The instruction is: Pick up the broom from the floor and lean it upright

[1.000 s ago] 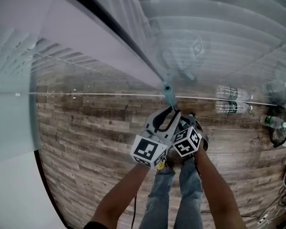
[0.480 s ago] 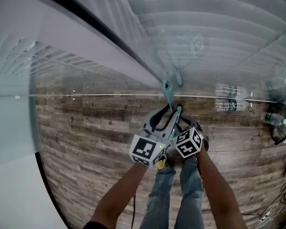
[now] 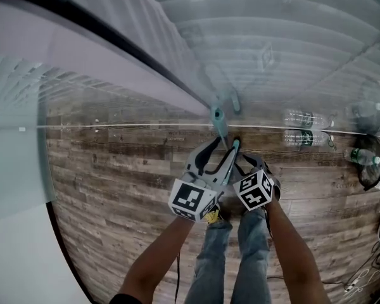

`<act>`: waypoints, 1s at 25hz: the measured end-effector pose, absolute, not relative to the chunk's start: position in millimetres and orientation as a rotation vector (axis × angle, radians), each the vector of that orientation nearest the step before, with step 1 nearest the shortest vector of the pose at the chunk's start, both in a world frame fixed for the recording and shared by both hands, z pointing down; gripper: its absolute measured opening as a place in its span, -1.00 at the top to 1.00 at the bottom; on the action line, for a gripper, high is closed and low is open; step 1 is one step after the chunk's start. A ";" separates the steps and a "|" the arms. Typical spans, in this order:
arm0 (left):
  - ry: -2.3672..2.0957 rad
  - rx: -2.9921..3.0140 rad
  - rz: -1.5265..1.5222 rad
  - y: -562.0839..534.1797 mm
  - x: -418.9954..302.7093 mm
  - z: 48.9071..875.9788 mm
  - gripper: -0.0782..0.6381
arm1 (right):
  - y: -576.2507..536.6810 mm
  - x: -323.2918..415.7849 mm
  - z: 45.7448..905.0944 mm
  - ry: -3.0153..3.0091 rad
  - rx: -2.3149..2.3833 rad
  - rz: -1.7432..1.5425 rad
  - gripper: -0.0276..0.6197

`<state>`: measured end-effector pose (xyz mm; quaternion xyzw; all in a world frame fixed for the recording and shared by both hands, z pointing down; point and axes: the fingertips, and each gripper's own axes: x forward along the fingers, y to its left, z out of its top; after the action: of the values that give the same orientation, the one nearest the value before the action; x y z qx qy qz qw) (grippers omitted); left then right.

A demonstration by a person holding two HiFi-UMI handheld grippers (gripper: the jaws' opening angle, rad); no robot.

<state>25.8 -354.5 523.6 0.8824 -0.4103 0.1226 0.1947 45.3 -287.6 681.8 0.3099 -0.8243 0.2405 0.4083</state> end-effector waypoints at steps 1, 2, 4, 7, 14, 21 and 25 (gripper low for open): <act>-1.154 2.470 0.341 -354.8 26.1 523.1 0.34 | -285.6 48.8 679.7 -2.085 0.771 0.603 0.43; -1.158 2.468 0.342 -354.7 25.5 521.5 0.34 | -283.0 52.4 676.7 -2.093 0.761 0.598 0.43; -1.165 2.462 0.349 -351.5 20.0 515.1 0.34 | -275.4 60.4 667.7 -2.103 0.740 0.597 0.42; -1.157 2.443 0.367 -337.7 0.8 501.9 0.34 | -259.9 77.7 646.4 -2.106 0.716 0.614 0.42; -1.118 2.475 0.413 -297.0 -59.2 434.9 0.34 | -243.9 132.5 561.2 -2.116 0.817 0.555 0.70; -1.017 2.512 0.333 -254.1 -85.4 329.3 0.42 | -218.1 155.7 432.3 -2.143 0.851 0.524 0.84; -0.971 2.556 0.238 -206.0 -81.5 262.5 0.58 | -183.3 161.3 346.7 -2.163 0.905 0.459 0.85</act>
<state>-81.5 -206.0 262.5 0.9130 -0.3467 0.0849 0.1973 161.3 -183.3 346.7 0.3521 -0.8421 0.1785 0.3675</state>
